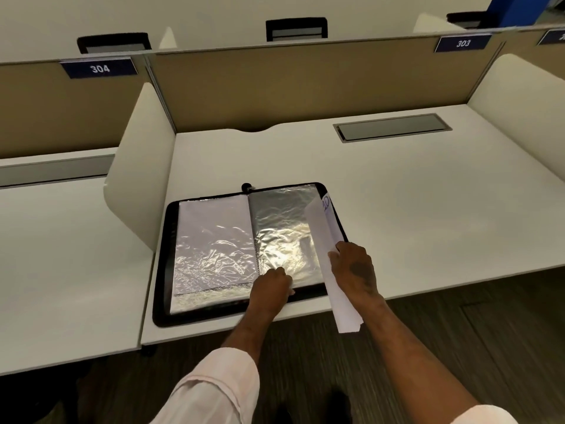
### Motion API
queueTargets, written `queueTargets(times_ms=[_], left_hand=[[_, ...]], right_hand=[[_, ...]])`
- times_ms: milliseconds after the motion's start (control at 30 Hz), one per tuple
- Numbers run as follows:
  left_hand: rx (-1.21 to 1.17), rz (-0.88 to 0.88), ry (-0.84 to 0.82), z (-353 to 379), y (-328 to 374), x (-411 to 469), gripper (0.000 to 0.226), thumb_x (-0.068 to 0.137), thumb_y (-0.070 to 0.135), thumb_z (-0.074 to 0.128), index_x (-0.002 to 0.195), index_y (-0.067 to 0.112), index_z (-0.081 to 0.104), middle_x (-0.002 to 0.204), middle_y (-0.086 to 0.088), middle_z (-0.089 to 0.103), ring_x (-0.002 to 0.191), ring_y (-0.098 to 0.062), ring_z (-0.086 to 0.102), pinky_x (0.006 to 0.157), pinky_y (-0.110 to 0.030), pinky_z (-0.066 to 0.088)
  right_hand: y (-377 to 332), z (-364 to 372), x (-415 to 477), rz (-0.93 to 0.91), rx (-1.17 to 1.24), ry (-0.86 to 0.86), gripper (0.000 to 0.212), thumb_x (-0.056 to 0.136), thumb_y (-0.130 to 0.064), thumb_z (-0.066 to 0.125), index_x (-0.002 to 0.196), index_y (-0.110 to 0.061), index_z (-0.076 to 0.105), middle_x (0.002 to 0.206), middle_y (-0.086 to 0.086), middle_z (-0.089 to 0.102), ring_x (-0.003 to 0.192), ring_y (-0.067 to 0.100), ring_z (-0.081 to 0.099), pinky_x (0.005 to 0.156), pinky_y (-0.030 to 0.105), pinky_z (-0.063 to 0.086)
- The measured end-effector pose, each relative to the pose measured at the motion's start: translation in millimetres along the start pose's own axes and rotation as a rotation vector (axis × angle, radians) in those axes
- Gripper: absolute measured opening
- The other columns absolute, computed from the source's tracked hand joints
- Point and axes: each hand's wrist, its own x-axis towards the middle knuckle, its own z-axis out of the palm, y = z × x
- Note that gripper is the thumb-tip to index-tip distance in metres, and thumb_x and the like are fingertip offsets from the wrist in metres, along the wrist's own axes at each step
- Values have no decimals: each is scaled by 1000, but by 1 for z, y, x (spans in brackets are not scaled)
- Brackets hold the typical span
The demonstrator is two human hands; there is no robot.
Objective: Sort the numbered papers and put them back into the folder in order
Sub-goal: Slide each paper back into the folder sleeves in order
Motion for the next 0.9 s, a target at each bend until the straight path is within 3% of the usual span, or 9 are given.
queueTargets(times_ms=[167, 400, 500, 700, 900], left_hand=[[-23, -34, 22, 3, 0, 0, 20, 95, 29, 57, 99, 14, 70, 104, -4, 60, 100, -24, 58, 75, -36, 48], [-16, 0, -21, 0, -4, 6, 23, 98, 9, 43, 107, 9, 64, 109, -9, 58, 103, -28, 58, 81, -42, 52], [-118, -54, -13, -4, -4, 8, 24, 101, 17, 42, 107, 8, 63, 109, -10, 59, 104, -28, 58, 85, -40, 47], [-507, -331, 73, -10, -8, 15, 22, 82, 38, 75, 79, 17, 66, 81, 5, 64, 78, -15, 61, 69, -29, 45], [-621, -363, 9, -5, -10, 17, 28, 95, 35, 60, 85, 11, 68, 87, -4, 67, 83, -22, 62, 72, -31, 44]], right_hand=[[3, -6, 4, 19, 36, 22, 31, 100, -32, 46, 103, -7, 62, 103, 9, 66, 91, 23, 64, 81, 31, 52], [8, -14, 1, 24, 38, 22, 32, 101, -32, 45, 108, -6, 61, 107, 10, 65, 95, 24, 63, 85, 34, 52], [5, -14, -1, 29, 53, 11, 32, 101, -33, 46, 111, -6, 61, 108, 9, 65, 95, 24, 64, 86, 33, 53], [3, -12, -9, 4, 64, 42, 30, 101, -30, 46, 112, -7, 60, 106, 9, 63, 94, 23, 62, 81, 29, 49], [12, -12, -19, 8, 70, 35, 31, 101, -29, 45, 119, -7, 58, 113, 10, 63, 101, 25, 61, 89, 33, 49]])
